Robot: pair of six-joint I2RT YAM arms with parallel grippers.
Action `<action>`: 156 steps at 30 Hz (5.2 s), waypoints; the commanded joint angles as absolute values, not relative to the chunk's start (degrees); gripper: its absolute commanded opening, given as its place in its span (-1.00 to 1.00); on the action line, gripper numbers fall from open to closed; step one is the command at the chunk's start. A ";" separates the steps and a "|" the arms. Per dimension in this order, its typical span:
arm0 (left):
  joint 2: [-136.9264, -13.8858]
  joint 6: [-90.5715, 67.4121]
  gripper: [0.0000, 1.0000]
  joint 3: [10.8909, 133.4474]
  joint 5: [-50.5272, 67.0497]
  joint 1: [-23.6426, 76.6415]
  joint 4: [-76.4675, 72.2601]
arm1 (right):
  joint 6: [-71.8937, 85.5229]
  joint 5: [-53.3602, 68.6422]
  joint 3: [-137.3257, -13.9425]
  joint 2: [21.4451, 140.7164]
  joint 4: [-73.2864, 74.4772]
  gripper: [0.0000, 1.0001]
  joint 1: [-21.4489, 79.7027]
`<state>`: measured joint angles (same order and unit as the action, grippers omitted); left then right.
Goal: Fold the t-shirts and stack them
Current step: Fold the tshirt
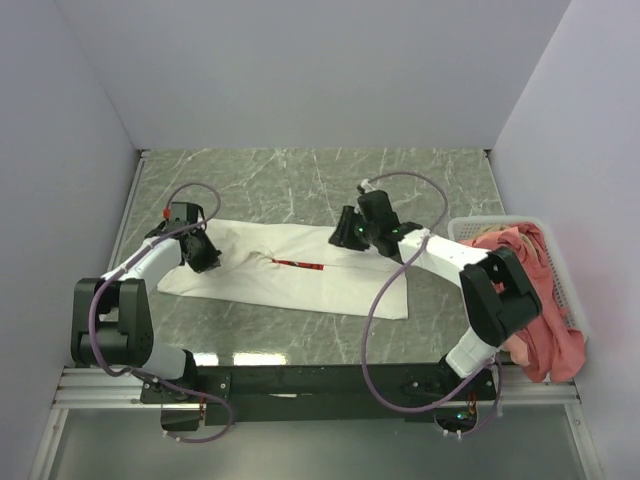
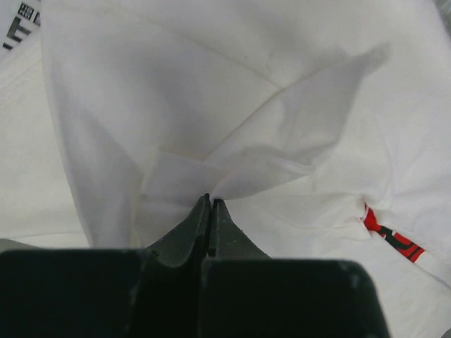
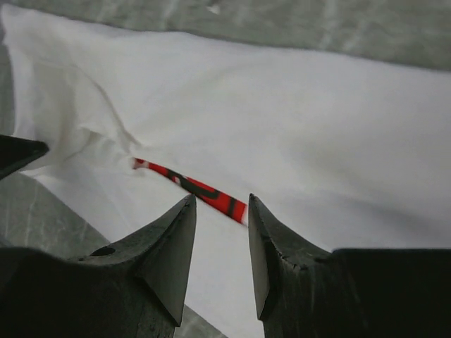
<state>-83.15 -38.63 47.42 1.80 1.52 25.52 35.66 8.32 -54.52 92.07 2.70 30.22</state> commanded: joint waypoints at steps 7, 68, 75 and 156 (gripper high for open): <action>-77.79 -37.35 -0.99 45.88 0.18 1.41 30.32 | 29.97 18.72 -72.06 106.43 -7.91 -0.14 36.21; -80.25 -27.69 -0.99 52.03 6.77 1.41 36.30 | 53.52 5.36 -115.57 139.83 7.38 0.01 51.42; -80.33 -27.69 -0.99 51.94 6.77 1.41 36.21 | 54.14 4.83 -115.31 140.10 7.56 -0.20 51.50; -76.29 -37.79 -0.54 53.53 -3.78 -5.80 34.36 | 53.54 -7.10 -73.57 100.64 5.88 -0.08 60.03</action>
<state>-77.43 -37.28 52.42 -1.30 -5.50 36.62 58.72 -3.40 -75.02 108.09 4.12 60.03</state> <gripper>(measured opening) 0.201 0.430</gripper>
